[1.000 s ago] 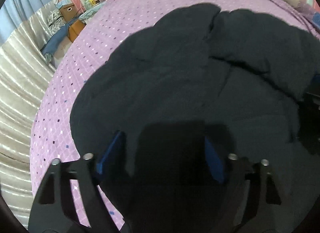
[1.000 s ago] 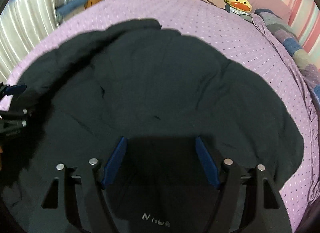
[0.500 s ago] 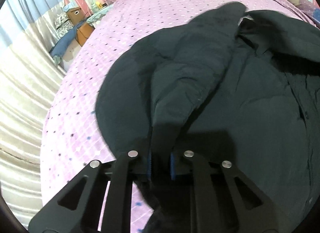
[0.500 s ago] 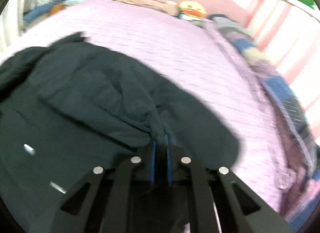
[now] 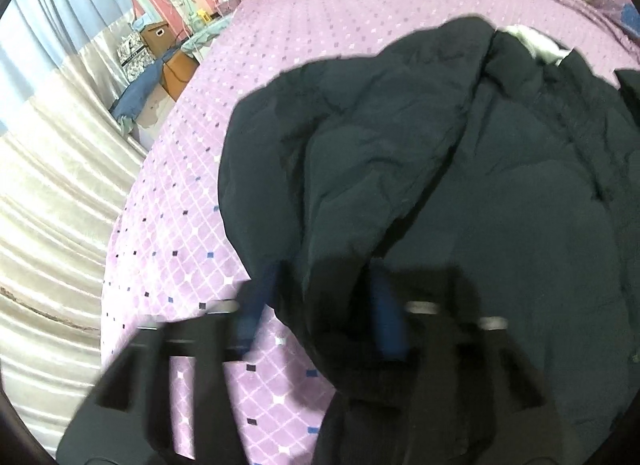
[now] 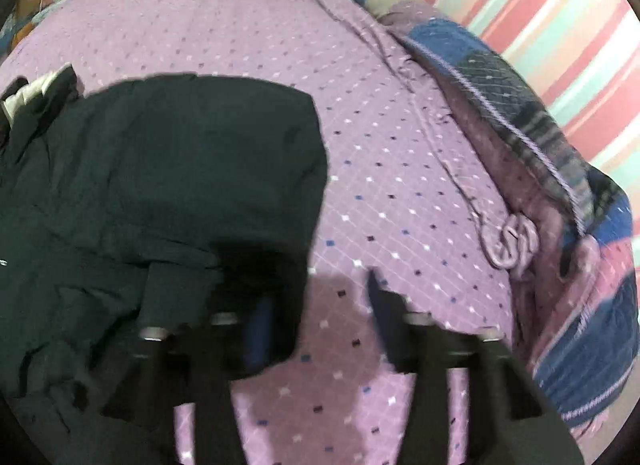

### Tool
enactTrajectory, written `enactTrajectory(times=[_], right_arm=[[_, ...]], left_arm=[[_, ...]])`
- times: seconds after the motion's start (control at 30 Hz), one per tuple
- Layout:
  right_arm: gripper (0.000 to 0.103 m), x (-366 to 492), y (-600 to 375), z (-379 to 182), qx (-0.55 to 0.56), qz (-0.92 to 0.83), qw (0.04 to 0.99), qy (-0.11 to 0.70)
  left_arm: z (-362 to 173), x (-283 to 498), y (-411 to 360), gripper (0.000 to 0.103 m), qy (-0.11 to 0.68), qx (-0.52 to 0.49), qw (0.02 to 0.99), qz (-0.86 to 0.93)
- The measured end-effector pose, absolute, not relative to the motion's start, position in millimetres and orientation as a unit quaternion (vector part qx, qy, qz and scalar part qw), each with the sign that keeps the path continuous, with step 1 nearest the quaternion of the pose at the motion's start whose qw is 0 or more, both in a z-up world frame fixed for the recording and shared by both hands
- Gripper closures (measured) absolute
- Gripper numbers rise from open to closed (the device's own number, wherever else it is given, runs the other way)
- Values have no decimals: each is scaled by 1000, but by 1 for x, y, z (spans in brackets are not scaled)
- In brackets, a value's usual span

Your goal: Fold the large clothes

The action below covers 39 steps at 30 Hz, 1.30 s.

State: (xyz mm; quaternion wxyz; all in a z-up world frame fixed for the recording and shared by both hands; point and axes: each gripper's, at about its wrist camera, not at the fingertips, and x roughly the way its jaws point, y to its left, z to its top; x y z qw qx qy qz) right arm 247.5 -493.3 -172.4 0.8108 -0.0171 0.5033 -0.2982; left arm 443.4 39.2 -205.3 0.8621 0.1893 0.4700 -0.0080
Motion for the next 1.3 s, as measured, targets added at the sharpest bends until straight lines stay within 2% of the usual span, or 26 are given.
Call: enactTrajectory(times=[0.03,0.1,0.23,0.5,0.57,0.6,0.63,0.77,0.83,0.9,1.1,1.3], right_arm=[[26,243,-488,-162,4,-280,825,491],[20,245,-474,-147,18,-259,841,474],[20,271,-443,-143,12,-227,855,466],[20,353,-385,-180,-28,-185,859,476],[20,366,-373,-186,-25,-174,864,472],[20,373,-367,-190,-26,-165,867,470],[20,378,-362,-194,-32,-162,867,470],[20,387,-352,-209,-48,-150,864,478],[20,386,-352,-218,-51,-144,859,488],[20,382,-352,-226,-55,-143,856,494],[20,363,-354,-227,-37,-141,858,493],[20,342,-353,-219,-20,-145,860,489]], left_arm=[[-197,438,37,22,457,189,869,-8],[-185,433,30,19,444,188,876,-23],[-178,433,5,13,426,201,881,-38],[-196,510,-50,14,443,183,877,-36],[-206,533,-58,27,457,163,873,-38],[-213,549,-62,37,470,152,868,-44],[-218,558,-65,41,478,144,865,-47],[-234,577,-70,74,484,145,861,-54],[-235,578,-62,89,498,112,857,-77],[-225,570,-53,97,501,67,856,-107],[-179,480,-50,100,465,30,860,-207],[-172,405,-74,101,453,52,850,-265]])
